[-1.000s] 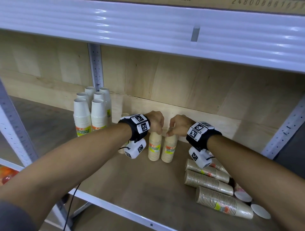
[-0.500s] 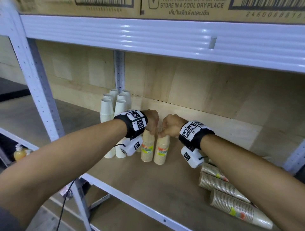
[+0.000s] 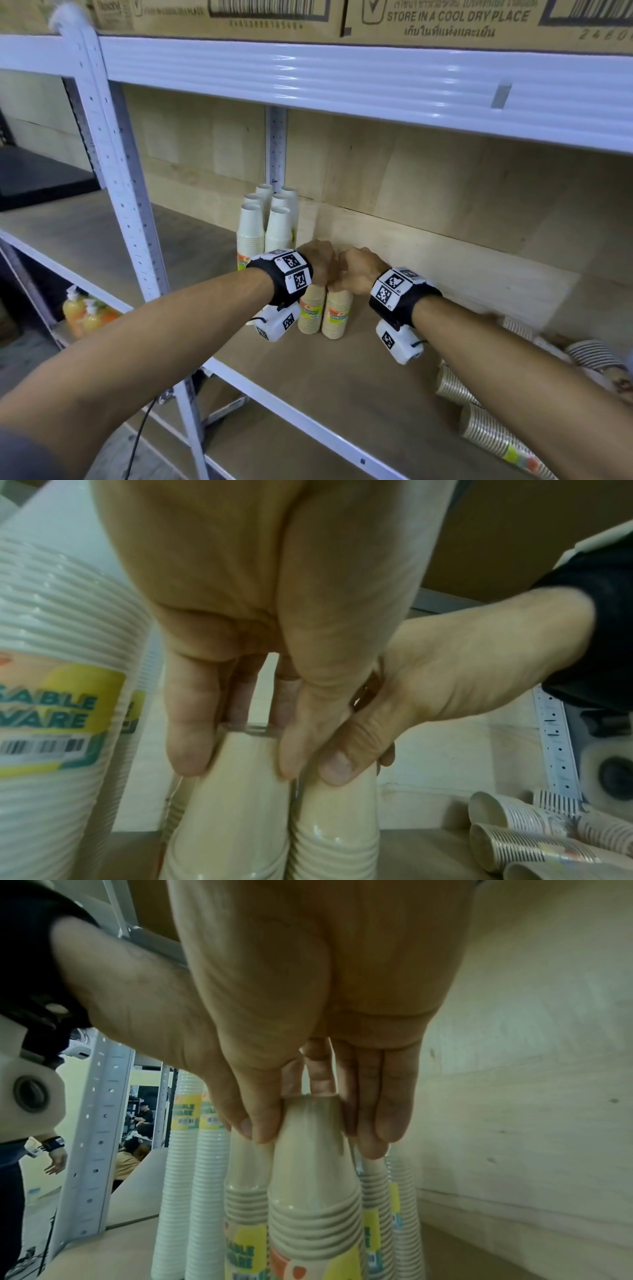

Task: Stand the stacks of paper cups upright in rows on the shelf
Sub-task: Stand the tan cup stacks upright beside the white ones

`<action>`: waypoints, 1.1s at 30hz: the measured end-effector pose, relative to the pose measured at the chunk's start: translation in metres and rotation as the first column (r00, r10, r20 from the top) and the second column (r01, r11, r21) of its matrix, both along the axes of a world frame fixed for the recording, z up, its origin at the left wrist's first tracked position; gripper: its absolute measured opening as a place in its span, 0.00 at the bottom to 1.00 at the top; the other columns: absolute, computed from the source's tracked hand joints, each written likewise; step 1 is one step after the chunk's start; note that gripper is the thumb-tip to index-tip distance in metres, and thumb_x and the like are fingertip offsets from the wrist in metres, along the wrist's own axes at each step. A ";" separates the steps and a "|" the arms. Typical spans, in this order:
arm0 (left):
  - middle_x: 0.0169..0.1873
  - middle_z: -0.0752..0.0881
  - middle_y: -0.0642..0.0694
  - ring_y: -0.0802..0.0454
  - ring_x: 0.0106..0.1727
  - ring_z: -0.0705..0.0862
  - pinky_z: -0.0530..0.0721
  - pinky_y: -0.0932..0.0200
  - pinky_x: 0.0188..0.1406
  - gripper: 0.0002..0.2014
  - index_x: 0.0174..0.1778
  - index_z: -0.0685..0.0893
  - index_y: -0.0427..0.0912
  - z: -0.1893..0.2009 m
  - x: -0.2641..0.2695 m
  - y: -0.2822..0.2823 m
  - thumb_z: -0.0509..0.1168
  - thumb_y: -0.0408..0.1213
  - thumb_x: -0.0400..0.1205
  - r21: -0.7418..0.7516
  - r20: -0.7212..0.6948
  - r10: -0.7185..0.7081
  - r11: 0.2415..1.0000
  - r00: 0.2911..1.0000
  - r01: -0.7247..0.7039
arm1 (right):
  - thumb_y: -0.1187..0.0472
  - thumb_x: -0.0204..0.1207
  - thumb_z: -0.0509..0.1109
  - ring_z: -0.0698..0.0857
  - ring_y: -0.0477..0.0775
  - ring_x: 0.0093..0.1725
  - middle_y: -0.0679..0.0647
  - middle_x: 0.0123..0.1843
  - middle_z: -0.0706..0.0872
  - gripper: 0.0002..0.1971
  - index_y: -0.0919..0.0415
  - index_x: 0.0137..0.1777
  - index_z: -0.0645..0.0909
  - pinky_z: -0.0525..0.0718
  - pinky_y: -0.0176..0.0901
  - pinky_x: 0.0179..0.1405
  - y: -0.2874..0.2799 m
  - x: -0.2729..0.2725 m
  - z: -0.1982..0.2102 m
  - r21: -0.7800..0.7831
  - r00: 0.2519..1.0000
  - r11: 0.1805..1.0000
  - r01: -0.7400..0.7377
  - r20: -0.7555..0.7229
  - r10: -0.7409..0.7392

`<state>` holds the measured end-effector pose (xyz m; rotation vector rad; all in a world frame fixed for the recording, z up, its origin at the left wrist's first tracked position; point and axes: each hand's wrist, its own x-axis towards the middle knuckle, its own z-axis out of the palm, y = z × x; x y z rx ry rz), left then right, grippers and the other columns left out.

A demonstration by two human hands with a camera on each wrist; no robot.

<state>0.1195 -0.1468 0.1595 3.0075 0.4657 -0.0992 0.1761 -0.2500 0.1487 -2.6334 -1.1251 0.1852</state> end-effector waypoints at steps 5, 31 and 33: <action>0.36 0.84 0.45 0.48 0.37 0.86 0.79 0.59 0.28 0.06 0.46 0.85 0.37 0.000 0.001 0.005 0.72 0.33 0.77 -0.045 0.034 0.004 0.999 0.999 -0.002 | 0.53 0.67 0.79 0.85 0.54 0.45 0.54 0.49 0.89 0.12 0.58 0.48 0.87 0.83 0.44 0.43 -0.006 0.005 -0.004 0.071 0.998 0.997 0.015 -0.067 -0.010; 0.48 0.83 0.54 0.53 0.47 0.83 0.77 0.63 0.38 0.11 0.53 0.86 0.50 -0.020 0.072 -0.167 0.74 0.46 0.77 -0.285 0.172 -0.610 0.721 0.774 0.631 | 0.44 0.67 0.79 0.81 0.50 0.54 0.45 0.52 0.80 0.21 0.49 0.57 0.82 0.80 0.46 0.54 -0.252 0.019 -0.014 -0.249 0.872 0.860 0.444 -0.100 -0.479; 0.47 0.85 0.55 0.55 0.46 0.84 0.77 0.64 0.35 0.10 0.48 0.85 0.51 -0.031 0.074 -0.188 0.76 0.48 0.75 -0.318 0.147 -0.657 0.676 0.739 0.665 | 0.42 0.65 0.80 0.78 0.48 0.54 0.43 0.52 0.78 0.27 0.49 0.62 0.81 0.78 0.42 0.51 -0.278 0.010 -0.024 -0.260 0.840 0.827 0.499 -0.089 -0.535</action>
